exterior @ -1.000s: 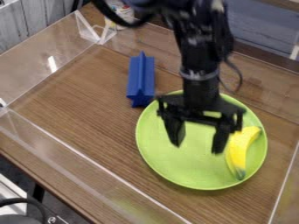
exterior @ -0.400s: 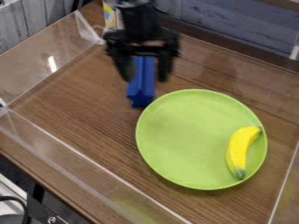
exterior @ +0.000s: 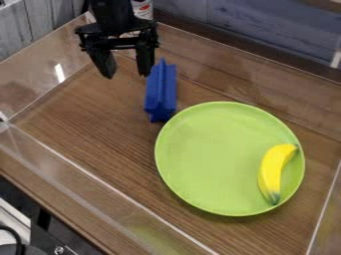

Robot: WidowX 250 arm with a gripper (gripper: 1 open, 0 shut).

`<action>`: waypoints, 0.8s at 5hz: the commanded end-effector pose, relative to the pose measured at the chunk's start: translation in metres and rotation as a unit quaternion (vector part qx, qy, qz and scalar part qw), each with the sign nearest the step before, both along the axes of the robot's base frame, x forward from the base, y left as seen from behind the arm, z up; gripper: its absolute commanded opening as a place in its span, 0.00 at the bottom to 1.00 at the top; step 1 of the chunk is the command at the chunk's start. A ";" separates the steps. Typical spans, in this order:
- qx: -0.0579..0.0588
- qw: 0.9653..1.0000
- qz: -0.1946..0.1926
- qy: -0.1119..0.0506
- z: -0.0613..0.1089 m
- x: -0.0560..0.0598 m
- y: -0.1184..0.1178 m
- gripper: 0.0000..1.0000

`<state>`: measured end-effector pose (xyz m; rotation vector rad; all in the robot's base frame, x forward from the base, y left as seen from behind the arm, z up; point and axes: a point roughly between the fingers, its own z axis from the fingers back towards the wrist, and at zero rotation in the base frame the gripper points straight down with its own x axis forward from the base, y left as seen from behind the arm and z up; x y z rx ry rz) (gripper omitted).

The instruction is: Put the blue object in the green plate

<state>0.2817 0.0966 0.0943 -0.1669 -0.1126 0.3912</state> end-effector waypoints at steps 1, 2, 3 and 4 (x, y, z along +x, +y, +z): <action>0.016 1.000 -0.004 -0.025 0.003 0.024 0.006 1.00; 0.018 0.999 -0.013 -0.023 -0.009 0.039 -0.001 1.00; 0.021 0.999 -0.025 -0.020 -0.019 0.050 -0.008 1.00; 0.025 0.999 -0.032 -0.016 -0.025 0.056 -0.012 1.00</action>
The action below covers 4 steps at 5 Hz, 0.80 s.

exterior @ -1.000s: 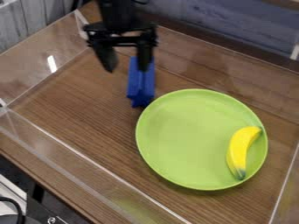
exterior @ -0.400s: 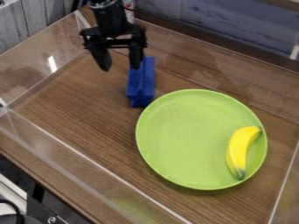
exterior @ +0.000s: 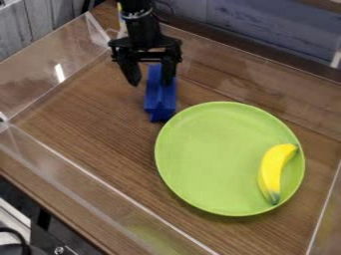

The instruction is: Put the blue object in the green plate

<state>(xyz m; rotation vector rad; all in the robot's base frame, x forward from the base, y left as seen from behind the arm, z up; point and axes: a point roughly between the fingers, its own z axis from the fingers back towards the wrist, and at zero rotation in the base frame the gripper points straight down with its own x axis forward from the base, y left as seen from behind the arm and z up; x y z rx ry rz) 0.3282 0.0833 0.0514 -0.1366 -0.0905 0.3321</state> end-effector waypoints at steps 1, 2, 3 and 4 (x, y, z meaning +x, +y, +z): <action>0.011 1.000 -0.004 -0.025 0.014 0.011 0.000 1.00; 0.013 1.000 -0.006 -0.022 0.011 0.013 -0.001 1.00; 0.014 1.000 -0.008 -0.019 0.009 0.015 -0.003 1.00; 0.016 1.000 -0.010 -0.017 0.009 0.015 -0.005 1.00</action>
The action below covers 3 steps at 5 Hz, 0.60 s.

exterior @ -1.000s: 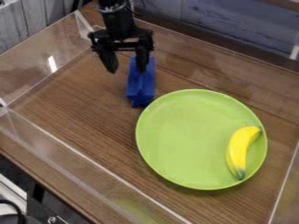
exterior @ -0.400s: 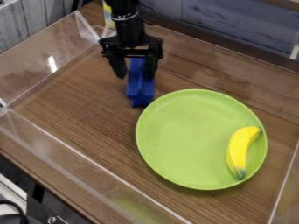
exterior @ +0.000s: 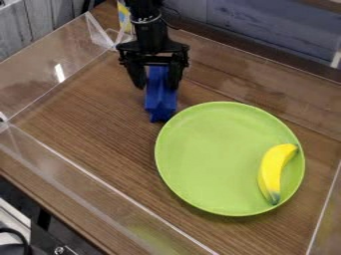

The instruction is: Put the blue object in the green plate

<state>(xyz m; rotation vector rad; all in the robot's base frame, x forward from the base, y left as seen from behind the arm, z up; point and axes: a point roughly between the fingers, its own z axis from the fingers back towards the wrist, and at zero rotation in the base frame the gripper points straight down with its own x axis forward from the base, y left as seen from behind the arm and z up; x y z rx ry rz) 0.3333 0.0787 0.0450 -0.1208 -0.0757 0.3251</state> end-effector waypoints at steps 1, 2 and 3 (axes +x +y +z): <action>0.011 1.000 -0.008 -0.024 0.016 0.011 -0.001 1.00; 0.013 1.000 -0.008 -0.022 0.016 0.011 -0.002 1.00; 0.014 1.000 -0.008 -0.020 0.016 0.011 -0.003 1.00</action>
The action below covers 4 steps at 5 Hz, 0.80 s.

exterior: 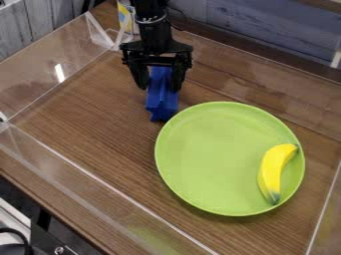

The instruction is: Put the blue object in the green plate

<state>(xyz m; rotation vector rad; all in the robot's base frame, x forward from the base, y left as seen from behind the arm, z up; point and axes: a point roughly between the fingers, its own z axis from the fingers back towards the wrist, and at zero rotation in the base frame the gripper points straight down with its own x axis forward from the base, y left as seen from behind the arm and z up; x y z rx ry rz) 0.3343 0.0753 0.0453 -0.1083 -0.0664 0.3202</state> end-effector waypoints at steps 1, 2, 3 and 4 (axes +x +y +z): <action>0.010 1.000 -0.004 -0.023 0.010 0.011 0.000 0.00; 0.009 1.000 -0.005 -0.022 0.011 0.011 -0.001 0.00; 0.005 1.000 -0.007 -0.024 0.017 0.010 -0.004 0.00; 0.000 1.000 -0.009 -0.026 0.024 0.009 -0.007 0.00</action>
